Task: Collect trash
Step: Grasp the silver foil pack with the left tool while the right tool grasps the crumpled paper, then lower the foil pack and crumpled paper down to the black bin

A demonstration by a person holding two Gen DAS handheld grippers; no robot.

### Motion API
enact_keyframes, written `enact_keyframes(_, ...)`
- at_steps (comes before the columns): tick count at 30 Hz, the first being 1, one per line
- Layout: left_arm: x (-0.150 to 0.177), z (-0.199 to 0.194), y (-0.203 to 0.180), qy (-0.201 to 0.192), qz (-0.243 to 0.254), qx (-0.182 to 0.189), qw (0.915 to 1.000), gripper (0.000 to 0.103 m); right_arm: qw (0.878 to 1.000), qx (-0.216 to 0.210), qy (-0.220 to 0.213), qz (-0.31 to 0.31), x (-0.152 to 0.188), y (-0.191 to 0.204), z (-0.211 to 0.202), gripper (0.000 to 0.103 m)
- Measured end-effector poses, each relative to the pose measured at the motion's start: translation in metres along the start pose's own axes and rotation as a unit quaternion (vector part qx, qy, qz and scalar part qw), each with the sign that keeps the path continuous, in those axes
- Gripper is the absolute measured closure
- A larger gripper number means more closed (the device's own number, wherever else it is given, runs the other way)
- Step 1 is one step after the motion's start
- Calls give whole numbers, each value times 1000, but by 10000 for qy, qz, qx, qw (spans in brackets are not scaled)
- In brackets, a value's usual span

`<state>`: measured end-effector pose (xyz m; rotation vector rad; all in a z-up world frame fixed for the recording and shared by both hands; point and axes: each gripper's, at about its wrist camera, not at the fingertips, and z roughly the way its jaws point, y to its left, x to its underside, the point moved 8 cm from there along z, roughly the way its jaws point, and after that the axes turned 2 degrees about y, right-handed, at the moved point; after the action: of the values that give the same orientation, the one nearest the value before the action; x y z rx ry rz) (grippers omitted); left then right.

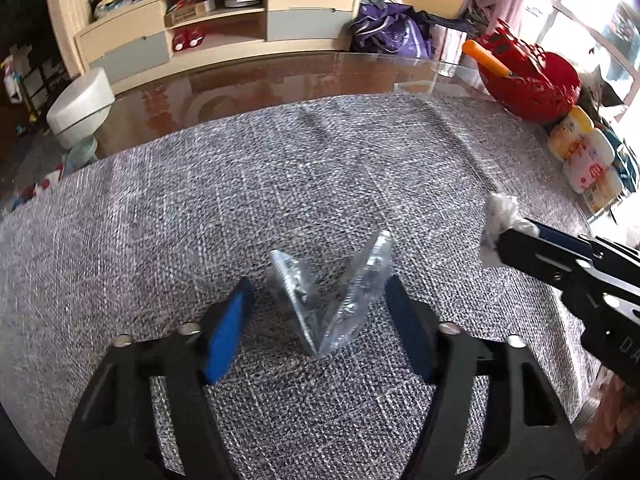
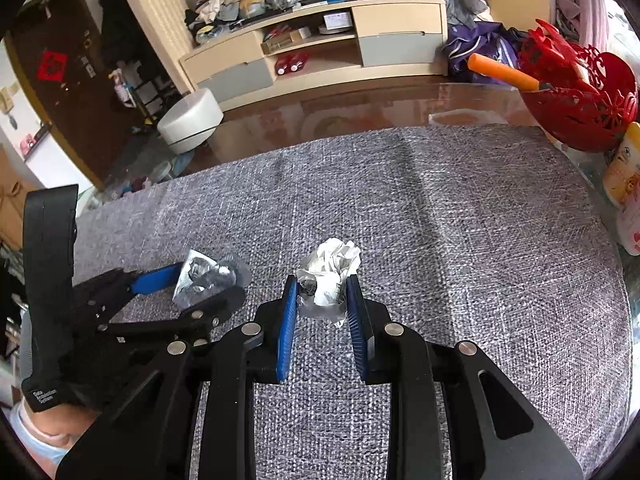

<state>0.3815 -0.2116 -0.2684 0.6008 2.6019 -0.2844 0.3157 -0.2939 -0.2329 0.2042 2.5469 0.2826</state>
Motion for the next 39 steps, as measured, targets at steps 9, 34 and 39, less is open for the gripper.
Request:
enact_keyframes(9,13,-28,7,-62,-77,-37,9999,58,9998,22,9,-222,11,15,-4,78)
enact_keyframes(34,160,-224,-9,-767,-211,-146,9967,57,9941,-314,-454,-934,102,100,-148,77)
enact_keyframes(39,189,-236,-20,-817,-269,-41,9963,57,9928,-363,-386,-1073,131,108,-157,77)
